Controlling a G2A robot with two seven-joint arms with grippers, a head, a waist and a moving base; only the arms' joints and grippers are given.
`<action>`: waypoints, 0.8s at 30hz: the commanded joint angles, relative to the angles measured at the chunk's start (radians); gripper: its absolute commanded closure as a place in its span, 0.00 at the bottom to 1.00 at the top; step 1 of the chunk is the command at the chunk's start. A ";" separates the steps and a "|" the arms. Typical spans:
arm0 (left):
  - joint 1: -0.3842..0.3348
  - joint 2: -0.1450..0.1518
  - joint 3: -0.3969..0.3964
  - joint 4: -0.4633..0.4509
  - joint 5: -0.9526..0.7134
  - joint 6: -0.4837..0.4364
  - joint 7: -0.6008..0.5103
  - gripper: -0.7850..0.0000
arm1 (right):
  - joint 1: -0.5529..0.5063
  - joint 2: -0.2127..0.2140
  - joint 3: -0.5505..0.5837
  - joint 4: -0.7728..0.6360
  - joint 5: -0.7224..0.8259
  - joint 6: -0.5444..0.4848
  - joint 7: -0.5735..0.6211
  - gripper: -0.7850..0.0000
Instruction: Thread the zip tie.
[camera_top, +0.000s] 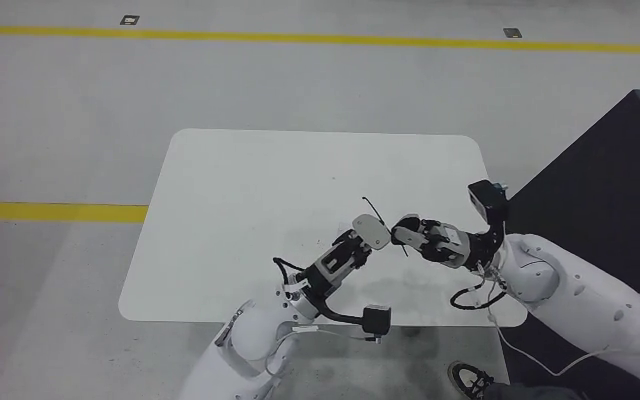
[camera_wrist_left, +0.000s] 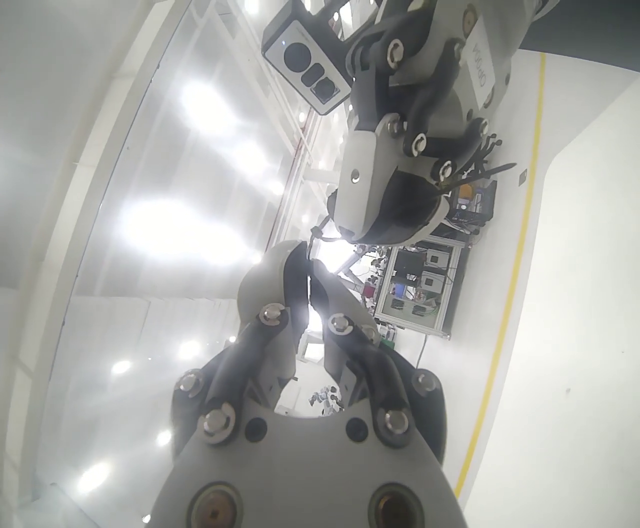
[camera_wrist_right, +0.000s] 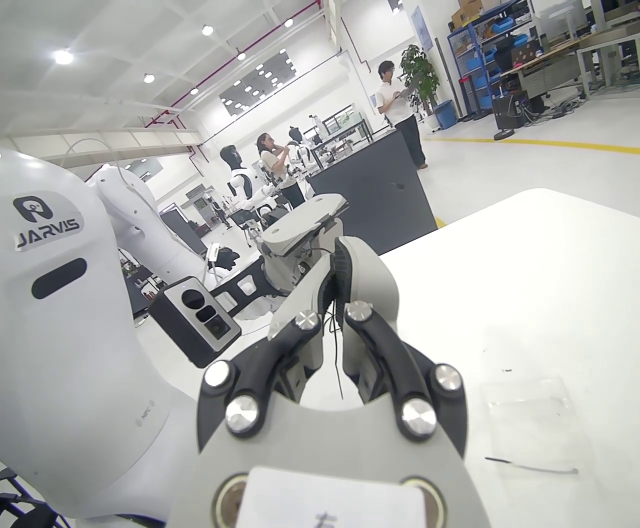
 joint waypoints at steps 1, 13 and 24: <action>0.002 0.000 0.000 -0.001 -0.006 -0.003 0.004 1.00 | -0.009 -0.002 0.010 0.001 0.001 0.000 0.008 1.00; 0.001 0.000 -0.002 -0.004 -0.010 -0.010 0.003 0.96 | -0.058 -0.017 0.077 -0.001 -0.002 0.000 0.056 1.00; -0.002 -0.002 -0.012 -0.001 -0.034 -0.008 -0.024 0.96 | -0.090 -0.031 0.163 0.003 -0.056 0.000 0.057 1.00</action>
